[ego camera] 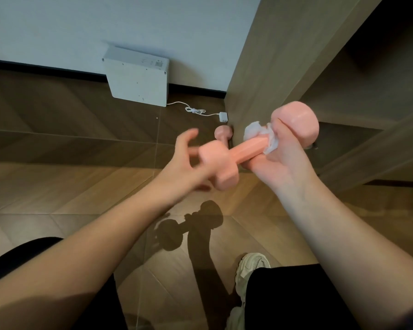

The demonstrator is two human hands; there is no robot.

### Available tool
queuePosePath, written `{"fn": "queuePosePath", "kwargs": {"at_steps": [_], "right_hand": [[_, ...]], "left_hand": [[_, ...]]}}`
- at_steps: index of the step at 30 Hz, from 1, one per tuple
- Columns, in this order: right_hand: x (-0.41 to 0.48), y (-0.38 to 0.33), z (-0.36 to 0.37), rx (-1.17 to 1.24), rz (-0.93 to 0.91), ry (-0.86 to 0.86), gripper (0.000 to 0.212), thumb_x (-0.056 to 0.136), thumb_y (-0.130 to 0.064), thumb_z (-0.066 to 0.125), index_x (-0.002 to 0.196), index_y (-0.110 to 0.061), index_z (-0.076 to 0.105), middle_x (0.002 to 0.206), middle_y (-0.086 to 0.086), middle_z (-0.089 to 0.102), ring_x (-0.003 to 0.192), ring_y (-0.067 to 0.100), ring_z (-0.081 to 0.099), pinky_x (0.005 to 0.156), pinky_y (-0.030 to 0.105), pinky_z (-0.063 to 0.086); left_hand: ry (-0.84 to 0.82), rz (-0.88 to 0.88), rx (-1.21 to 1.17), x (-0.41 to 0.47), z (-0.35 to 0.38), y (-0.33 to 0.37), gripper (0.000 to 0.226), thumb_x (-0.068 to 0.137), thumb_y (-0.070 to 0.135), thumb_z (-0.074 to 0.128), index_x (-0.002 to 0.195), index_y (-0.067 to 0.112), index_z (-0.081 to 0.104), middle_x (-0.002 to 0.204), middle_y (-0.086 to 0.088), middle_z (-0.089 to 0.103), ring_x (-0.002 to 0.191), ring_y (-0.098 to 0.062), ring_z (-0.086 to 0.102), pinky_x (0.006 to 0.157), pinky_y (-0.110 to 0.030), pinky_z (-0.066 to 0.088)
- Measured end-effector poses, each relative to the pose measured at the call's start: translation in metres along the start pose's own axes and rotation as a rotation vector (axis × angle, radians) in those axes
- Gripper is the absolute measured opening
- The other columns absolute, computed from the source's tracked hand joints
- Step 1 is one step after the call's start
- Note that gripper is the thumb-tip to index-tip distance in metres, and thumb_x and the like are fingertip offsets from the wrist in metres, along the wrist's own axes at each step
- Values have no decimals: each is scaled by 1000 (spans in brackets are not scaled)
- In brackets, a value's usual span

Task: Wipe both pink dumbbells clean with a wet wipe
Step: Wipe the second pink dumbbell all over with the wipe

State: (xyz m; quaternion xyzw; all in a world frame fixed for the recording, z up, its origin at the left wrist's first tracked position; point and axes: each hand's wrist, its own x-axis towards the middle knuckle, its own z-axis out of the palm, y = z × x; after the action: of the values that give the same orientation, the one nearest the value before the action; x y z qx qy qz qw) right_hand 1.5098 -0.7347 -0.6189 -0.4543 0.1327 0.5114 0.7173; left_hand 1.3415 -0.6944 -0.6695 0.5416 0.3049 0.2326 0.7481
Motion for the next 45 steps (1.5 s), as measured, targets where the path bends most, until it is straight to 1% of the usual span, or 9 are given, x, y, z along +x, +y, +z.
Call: {"fn": "queuePosePath", "kwargs": {"at_steps": [3, 6, 13, 19, 25, 31, 37, 42, 45], "right_hand": [[-1, 3, -2, 21, -55, 0, 31, 91, -21, 65, 119, -14, 53, 91, 10, 61, 75, 15, 62, 93, 31, 51], [0, 6, -5, 21, -59, 13, 33, 90, -21, 68, 119, -15, 53, 99, 10, 62, 75, 17, 65, 85, 30, 53], [14, 0, -5, 72, 66, -77, 22, 96, -35, 54, 106, -17, 48, 86, 5, 58, 92, 15, 51, 109, 34, 31], [8, 5, -2, 72, -13, -15, 30, 90, -21, 65, 117, -15, 53, 92, 9, 53, 85, 14, 51, 106, 32, 37], [11, 1, -1, 56, 54, -35, 30, 93, -37, 60, 112, -17, 52, 100, 7, 63, 105, 17, 60, 106, 41, 37], [8, 4, 1, 111, 31, -42, 20, 90, -26, 66, 101, -15, 53, 74, 8, 57, 78, 10, 53, 104, 29, 39], [21, 5, -6, 37, 73, -78, 34, 95, -40, 56, 119, -16, 54, 104, 4, 65, 112, 14, 59, 106, 44, 37], [28, 10, -8, 33, 67, -80, 52, 83, -30, 69, 130, -19, 49, 124, 9, 62, 118, 15, 56, 101, 41, 42], [29, 13, -6, -22, 62, -85, 58, 80, -32, 70, 132, -20, 48, 136, 8, 57, 117, 15, 56, 99, 42, 42]], "left_hand": [[-163, -531, -419, 1, -2, 1, 68, 80, 65, 55, 124, 13, 52, 122, -23, 61, 102, -41, 68, 83, -53, 57], [-151, -587, -494, -4, 4, 2, 68, 77, 55, 60, 128, 11, 47, 122, -30, 59, 100, -44, 67, 79, -51, 59], [145, 249, 219, -1, 3, -6, 85, 73, 33, 83, 139, 30, 29, 135, 4, 42, 118, -7, 52, 93, -20, 49], [-123, -513, -454, -2, -2, -1, 72, 75, 59, 58, 128, 12, 50, 125, -26, 60, 100, -41, 68, 80, -49, 59], [161, 303, 270, -1, 1, -13, 86, 68, 27, 86, 137, 23, 34, 134, -1, 42, 119, -10, 51, 88, -20, 51], [-138, -375, -512, -3, -2, -4, 63, 73, 60, 57, 119, 17, 55, 121, -22, 62, 101, -34, 68, 80, -48, 59], [141, 412, 310, -3, -4, -8, 82, 71, 24, 83, 139, 22, 37, 137, -1, 40, 125, -10, 46, 101, -28, 44], [-89, -480, -496, -3, -5, 4, 94, 66, 73, 59, 137, 14, 42, 131, -22, 57, 105, -38, 67, 77, -52, 58], [-78, -514, -434, -8, 4, 3, 76, 71, 56, 62, 131, 11, 48, 120, -26, 60, 89, -39, 70, 70, -44, 62]]}}
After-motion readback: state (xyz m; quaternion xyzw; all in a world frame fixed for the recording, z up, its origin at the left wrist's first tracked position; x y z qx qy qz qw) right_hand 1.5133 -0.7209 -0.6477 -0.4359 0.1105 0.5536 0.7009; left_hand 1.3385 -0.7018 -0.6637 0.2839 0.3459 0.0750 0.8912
